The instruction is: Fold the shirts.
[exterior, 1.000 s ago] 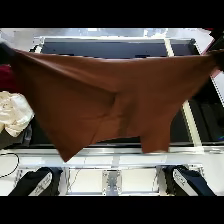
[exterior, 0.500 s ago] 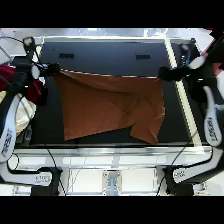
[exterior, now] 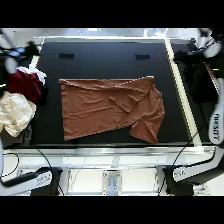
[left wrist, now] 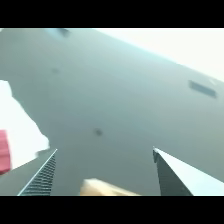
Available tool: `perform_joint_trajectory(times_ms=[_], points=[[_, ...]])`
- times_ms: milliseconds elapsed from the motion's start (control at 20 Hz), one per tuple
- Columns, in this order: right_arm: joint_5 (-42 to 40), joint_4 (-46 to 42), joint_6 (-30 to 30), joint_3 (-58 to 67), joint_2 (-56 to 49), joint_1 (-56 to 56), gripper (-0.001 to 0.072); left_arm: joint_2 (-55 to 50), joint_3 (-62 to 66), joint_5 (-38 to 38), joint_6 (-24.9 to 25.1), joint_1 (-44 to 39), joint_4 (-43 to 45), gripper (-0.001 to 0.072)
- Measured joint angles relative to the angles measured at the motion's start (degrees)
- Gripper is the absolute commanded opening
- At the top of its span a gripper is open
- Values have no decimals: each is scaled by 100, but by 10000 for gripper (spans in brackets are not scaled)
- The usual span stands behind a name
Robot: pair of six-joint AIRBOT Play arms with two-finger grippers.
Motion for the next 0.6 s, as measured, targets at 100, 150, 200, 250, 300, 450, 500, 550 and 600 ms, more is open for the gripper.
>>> perform_joint_trajectory(times_ms=[100, 150, 200, 250, 300, 450, 500, 550, 600], points=[[813, -219, -57, -133, 422, -570, 554, 874, -560, -682, -70, 323, 103, 695], [1180, -205, -175, -380, 625, -872, 554, 1377, -1064, -990, -155, 470, 101, 695], [1429, -52, -313, -715, 817, -1132, 554, 1856, -1615, -1147, -291, 577, 87, 695], [1574, 192, -466, -1147, 1001, -1370, 554, 2374, -2284, -1314, -446, 662, -35, 695], [1628, 444, -603, -1705, 1174, -1598, 554, 2841, -2931, -1403, -597, 717, -229, 695], [1246, 1401, -1027, -3543, 1486, -2004, 554, 4162, -4776, -1307, -1075, 809, -1202, 694], [1045, 1733, -1196, -4100, 1534, -2050, 554, 4542, -5243, -1193, -1180, 826, -1589, 695], [813, 2057, -1344, -4599, 1563, -2079, 553, 4843, -5587, -1086, -1209, 833, -1893, 695], [533, 2321, -1495, -5075, 1572, -2090, 553, 5099, -5836, -1021, -1272, 841, -2122, 695]])
